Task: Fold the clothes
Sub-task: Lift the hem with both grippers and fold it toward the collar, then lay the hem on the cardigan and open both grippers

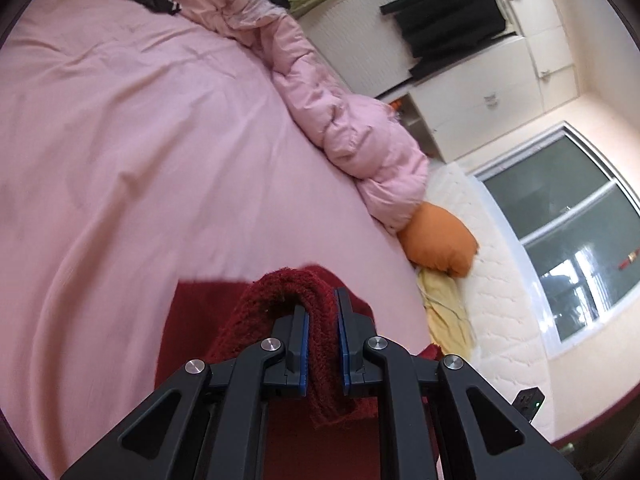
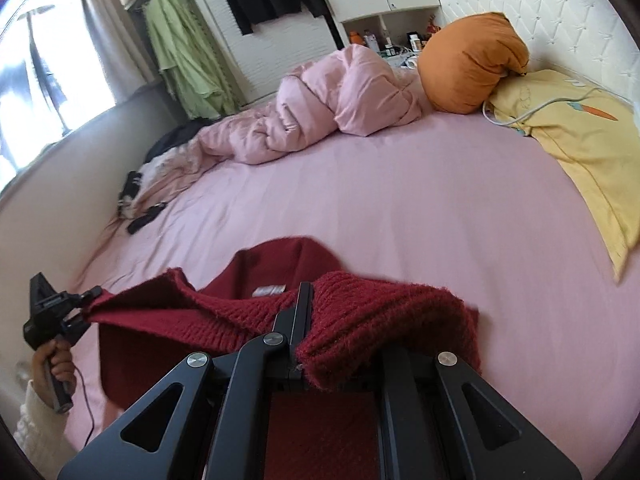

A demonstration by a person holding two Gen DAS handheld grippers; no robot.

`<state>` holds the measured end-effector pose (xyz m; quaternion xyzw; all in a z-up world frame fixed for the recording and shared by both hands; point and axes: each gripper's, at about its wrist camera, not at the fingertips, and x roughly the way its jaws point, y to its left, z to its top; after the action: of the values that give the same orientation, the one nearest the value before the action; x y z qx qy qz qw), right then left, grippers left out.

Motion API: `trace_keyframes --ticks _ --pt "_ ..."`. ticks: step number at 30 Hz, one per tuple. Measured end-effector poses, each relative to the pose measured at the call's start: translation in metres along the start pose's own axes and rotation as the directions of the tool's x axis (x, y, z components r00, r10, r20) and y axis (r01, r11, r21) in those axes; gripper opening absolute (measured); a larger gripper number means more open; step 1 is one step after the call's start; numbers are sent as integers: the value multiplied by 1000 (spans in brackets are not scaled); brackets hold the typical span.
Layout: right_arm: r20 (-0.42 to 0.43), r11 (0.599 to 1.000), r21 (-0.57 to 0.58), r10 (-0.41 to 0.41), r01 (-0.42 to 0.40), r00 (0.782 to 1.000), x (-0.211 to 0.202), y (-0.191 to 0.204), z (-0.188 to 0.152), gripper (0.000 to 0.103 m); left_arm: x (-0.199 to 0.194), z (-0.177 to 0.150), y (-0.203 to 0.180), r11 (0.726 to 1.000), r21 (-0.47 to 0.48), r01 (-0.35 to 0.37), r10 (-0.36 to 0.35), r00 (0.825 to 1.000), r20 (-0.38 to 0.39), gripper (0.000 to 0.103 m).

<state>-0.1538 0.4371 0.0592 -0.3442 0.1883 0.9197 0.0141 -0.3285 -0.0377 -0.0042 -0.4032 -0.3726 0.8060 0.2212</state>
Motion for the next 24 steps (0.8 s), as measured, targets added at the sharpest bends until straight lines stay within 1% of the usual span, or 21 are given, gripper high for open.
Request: trace_keyframes --ticks 2,5,8,10,11,13,14,15,16,17,18,19,20,21,22,23,24 --pt "-28 1000 17 -17 18 999 33 -8 8 8 26 10 11 999 -14 -37 37 999 -10 13" --pt "-80 998 56 -32 37 996 80 -24 9 8 65 12 37 987 16 -162 162 986 -39 13" --pt "-143 993 95 -54 68 988 123 -41 -3 9 88 9 64 979 -9 -206 205 976 -74 13" --pt "-185 988 127 -61 86 981 145 -54 -14 9 92 6 74 980 -24 -197 195 978 -76 13" --pt "-190 983 170 -31 64 981 150 -63 -18 9 94 5 79 981 -32 -191 188 979 -77 14" --pt "-195 964 265 37 16 980 159 -81 -25 12 91 7 83 987 -68 -149 142 986 -92 18" --pt "-193 933 358 112 -37 975 157 -93 -24 13 87 11 86 986 -115 -123 110 988 -112 23" --pt "-183 890 448 187 -87 965 155 -106 -22 15 81 13 88 981 -165 -98 81 991 -105 32" --pt "-166 831 539 264 -136 950 154 -119 -21 16 74 16 90 974 -215 -72 52 994 -97 35" --pt "-130 751 633 344 -189 930 151 -131 -22 16 67 19 92 964 -262 -48 27 996 -84 48" --pt "-73 678 697 393 -235 917 143 -142 -25 18 52 23 91 958 -282 -52 43 998 -36 57" --pt "-13 597 753 436 -278 900 135 -152 -28 21 39 25 85 965 -250 -80 81 997 -6 58" --pt "44 523 792 464 -314 885 127 -162 -30 28 26 27 79 970 -219 -108 117 993 26 58" --pt "59 537 784 436 -312 898 112 -164 -28 38 13 28 72 973 -187 -137 150 987 57 58" --pt "49 600 747 380 -286 924 94 -161 -25 45 4 23 59 980 -129 -154 163 984 66 58" --pt "31 658 707 338 -260 941 81 -153 -23 57 -4 17 46 983 -71 -170 175 982 75 58" --pt "16 714 660 295 -231 955 68 -143 -22 66 -7 8 34 984 -13 -179 180 981 68 58"
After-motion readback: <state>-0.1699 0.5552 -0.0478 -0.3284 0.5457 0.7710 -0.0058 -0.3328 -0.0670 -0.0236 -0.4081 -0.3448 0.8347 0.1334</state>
